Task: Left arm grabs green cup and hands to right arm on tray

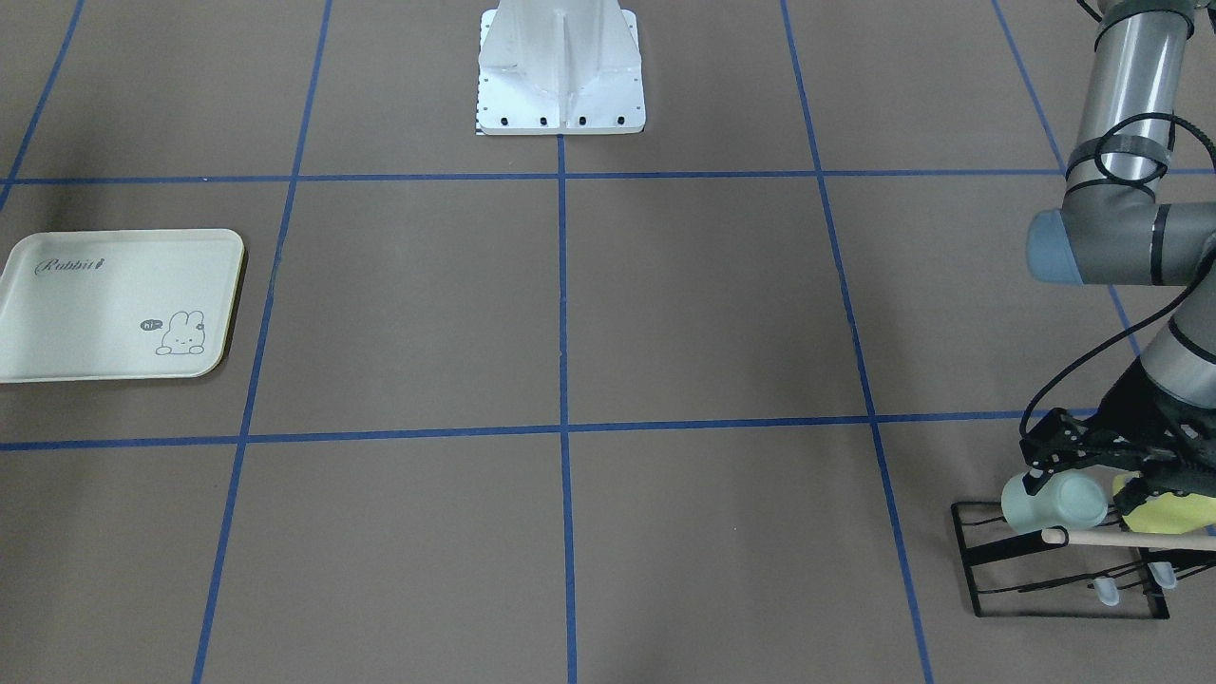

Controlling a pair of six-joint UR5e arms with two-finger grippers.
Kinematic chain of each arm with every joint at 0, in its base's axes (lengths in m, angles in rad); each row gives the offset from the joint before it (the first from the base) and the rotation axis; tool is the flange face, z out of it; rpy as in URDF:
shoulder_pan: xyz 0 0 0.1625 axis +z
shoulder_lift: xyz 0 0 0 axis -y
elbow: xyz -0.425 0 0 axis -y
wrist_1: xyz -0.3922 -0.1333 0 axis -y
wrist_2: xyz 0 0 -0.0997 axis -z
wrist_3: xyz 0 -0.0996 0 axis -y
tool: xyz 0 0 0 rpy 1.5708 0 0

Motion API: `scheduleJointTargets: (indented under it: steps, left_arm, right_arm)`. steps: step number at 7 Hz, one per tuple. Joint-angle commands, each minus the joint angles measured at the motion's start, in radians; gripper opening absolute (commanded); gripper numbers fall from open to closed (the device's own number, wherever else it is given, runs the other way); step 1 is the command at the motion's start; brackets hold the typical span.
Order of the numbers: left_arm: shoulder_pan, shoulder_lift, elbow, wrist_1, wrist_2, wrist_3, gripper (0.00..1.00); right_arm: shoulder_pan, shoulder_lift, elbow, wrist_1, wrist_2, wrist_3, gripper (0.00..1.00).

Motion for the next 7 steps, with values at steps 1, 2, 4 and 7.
scheduleJointTargets:
  steps: [1, 2, 4, 7]
  left_arm:
    - [0.015, 0.0, 0.004, 0.0, 0.037, 0.0, 1.0]
    - [0.017, 0.0, 0.004, 0.0, 0.037, 0.0, 1.0]
    - [0.02, 0.0, 0.004, 0.0, 0.037, -0.002, 0.84]
    - [0.02, 0.011, 0.002, -0.001, 0.039, 0.006, 0.7]
  right_arm:
    - [0.0, 0.0, 0.0, 0.0, 0.0, 0.0, 1.0]
    - [0.0, 0.0, 0.0, 0.0, 0.0, 0.0, 1.0]
    - [0.0, 0.0, 0.0, 0.002, 0.002, -0.001, 1.0]
    - [0.0, 0.0, 0.002, 0.002, 0.008, 0.0, 1.0]
